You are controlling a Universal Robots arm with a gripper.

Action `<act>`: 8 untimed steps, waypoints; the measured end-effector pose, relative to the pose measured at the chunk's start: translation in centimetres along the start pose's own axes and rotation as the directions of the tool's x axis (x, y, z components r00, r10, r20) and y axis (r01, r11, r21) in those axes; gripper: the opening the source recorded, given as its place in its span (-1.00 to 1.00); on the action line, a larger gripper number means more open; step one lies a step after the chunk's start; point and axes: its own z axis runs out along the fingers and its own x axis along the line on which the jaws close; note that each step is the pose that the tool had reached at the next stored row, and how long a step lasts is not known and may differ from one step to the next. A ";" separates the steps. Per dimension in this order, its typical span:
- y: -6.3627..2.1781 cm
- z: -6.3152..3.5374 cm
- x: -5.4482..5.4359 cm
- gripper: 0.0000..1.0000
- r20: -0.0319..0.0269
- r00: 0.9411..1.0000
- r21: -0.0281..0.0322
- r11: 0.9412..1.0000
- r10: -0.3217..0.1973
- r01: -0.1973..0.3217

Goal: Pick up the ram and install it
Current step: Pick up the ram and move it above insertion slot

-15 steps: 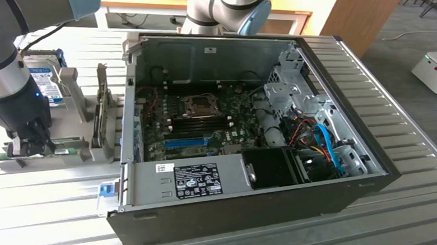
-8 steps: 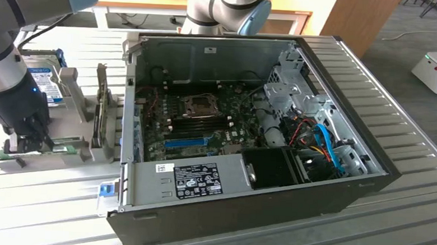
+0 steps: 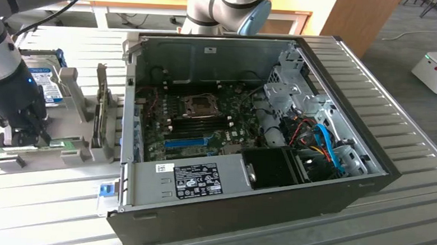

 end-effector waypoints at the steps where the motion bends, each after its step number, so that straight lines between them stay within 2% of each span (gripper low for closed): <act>1: 0.00 -0.26 0.0 -0.76 0.000 1.000 0.000 1.000 0.000 0.000; 8: 0.00 -2.10 -0.1 -0.76 0.000 1.000 0.000 1.000 0.000 0.000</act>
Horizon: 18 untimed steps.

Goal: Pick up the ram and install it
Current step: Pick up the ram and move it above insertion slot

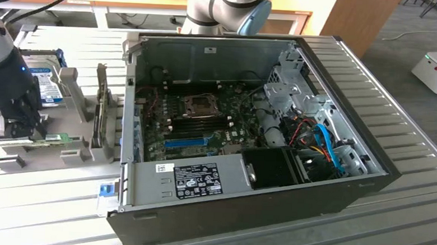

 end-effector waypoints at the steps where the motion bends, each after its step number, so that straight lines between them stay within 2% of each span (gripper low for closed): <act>1: 0.00 -0.25 0.0 -0.76 0.000 1.000 0.000 1.000 0.000 0.000; 18: -0.03 -4.39 -0.1 -0.76 0.000 1.000 0.000 1.000 0.000 0.000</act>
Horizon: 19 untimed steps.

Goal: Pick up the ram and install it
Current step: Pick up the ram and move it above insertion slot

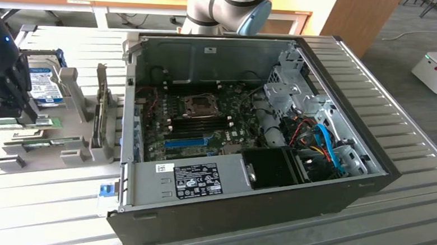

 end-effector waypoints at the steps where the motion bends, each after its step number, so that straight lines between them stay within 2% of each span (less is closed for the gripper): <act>1: 0.00 -0.22 0.0 -0.76 0.000 1.000 0.000 1.000 0.000 0.000; 19: -0.02 -4.73 -0.2 -0.76 0.000 1.000 0.000 1.000 0.000 0.000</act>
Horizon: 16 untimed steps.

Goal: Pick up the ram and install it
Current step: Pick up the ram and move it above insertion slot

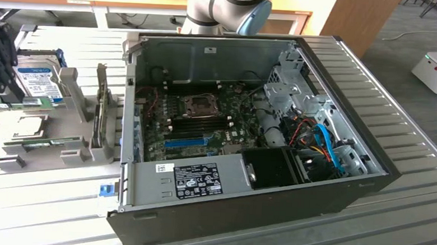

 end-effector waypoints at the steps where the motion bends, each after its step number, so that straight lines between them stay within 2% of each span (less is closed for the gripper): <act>1: 0.00 -0.25 0.0 -0.76 0.000 1.000 0.000 1.000 0.000 0.000; 8: -0.01 -1.85 -0.1 -0.76 0.000 1.000 0.000 1.000 0.000 0.000; 16: -0.01 -3.22 -0.1 -0.76 0.000 1.000 0.000 1.000 0.000 0.000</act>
